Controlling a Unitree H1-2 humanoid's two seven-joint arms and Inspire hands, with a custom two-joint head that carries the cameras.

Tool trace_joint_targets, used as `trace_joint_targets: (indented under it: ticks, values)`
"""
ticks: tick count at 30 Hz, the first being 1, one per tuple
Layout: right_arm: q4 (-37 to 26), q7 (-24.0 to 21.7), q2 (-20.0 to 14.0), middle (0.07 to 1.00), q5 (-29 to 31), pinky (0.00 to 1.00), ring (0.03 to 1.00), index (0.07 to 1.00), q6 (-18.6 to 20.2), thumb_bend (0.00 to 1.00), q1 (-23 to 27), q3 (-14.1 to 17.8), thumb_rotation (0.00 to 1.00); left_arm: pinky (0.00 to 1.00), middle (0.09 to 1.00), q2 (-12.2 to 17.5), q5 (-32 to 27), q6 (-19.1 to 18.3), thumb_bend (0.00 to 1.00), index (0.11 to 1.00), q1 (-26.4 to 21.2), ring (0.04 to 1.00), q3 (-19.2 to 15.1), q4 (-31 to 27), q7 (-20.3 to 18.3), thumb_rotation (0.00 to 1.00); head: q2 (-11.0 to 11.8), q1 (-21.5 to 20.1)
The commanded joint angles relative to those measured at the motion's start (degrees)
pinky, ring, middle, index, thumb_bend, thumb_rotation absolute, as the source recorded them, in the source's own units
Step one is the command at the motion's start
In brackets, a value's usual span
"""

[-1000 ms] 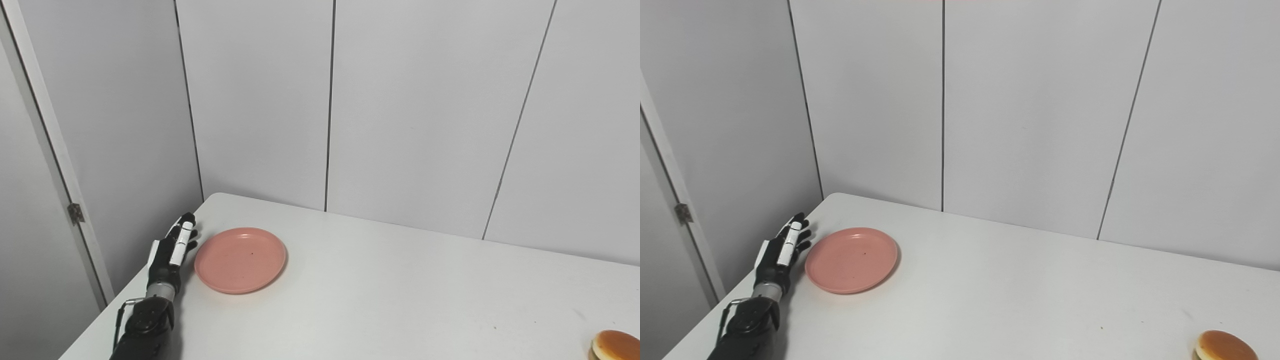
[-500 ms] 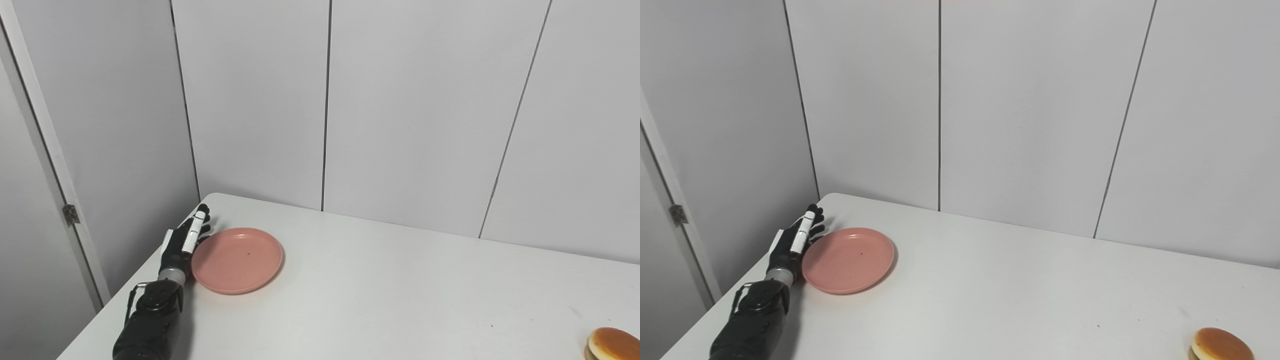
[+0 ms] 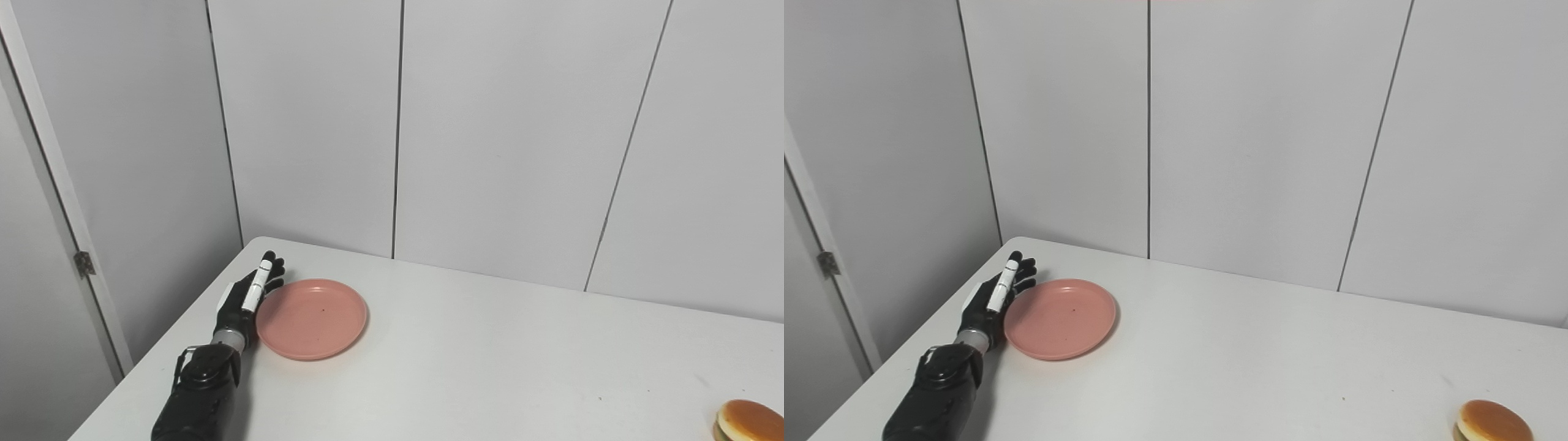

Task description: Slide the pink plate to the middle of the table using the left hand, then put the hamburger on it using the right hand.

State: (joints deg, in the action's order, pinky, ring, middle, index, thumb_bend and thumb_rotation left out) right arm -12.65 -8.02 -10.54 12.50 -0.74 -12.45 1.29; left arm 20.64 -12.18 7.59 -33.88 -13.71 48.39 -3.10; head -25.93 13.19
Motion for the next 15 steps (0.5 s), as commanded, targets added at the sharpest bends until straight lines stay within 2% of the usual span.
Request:
trace_joint_targets:
  ticks: [1, 2, 3, 5, 8, 12, 15]
  values:
    - [0.43, -0.17, 0.39, 0.836, -0.35, 0.85, 0.854, 0.889, 3.83, 0.79, -1.64, -0.75, 0.93, 0.79, 0.846, 0.37, 0.25, -0.06, 0.76, 0.761, -1.42, 0.863, 0.37, -1.08, -0.59, 0.89, 0.0, -0.07]
    - [0.43, -0.16, 0.41, 0.836, -0.43, 0.85, 0.854, 0.888, 3.76, 0.79, -1.63, -0.78, 0.93, 0.79, 0.844, 0.03, 0.05, 0.1, 0.77, 0.759, -1.21, 0.863, 0.46, -1.14, -1.05, 0.89, -0.04, -0.26]
    - [0.44, -0.16, 0.42, 0.833, -0.51, 0.84, 0.85, 0.884, 3.7, 0.79, -1.63, -0.8, 0.93, 0.79, 0.843, -0.17, -0.09, 0.2, 0.84, 0.757, -1.06, 0.864, 0.53, -1.2, -1.38, 0.87, -0.06, -0.29]
    - [0.32, 0.01, 0.47, 0.827, -0.83, 0.83, 0.843, 0.876, 3.9, 0.8, -1.65, -0.88, 0.92, 0.77, 0.838, -0.81, -0.08, -0.23, 0.86, 0.756, -0.4, 0.855, 1.03, -2.25, -1.94, 0.88, -0.17, -0.62]
    - [-0.15, 0.18, 0.53, 0.825, -1.29, 0.83, 0.842, 0.873, 4.21, 0.81, -1.75, -1.11, 0.92, 0.78, 0.834, -1.82, -0.8, -1.2, 0.81, 0.763, 0.42, 0.849, 1.17, -4.03, -2.76, 0.86, -0.39, -1.15]
    - [0.05, -0.02, 0.63, 0.822, -1.33, 0.83, 0.84, 0.875, 3.82, 0.81, -1.7, -1.15, 0.92, 0.77, 0.838, -2.83, -0.67, -0.6, 0.79, 0.775, 0.73, 0.854, 1.74, -4.18, -3.91, 0.88, -0.44, -1.57]
    - [0.08, 0.01, 0.67, 0.823, -1.38, 0.84, 0.84, 0.874, 3.81, 0.81, -1.78, -1.17, 0.92, 0.73, 0.826, -4.02, 0.27, -0.97, 0.75, 0.766, 1.46, 0.829, 2.47, -4.71, -2.94, 0.9, -0.47, -2.08]
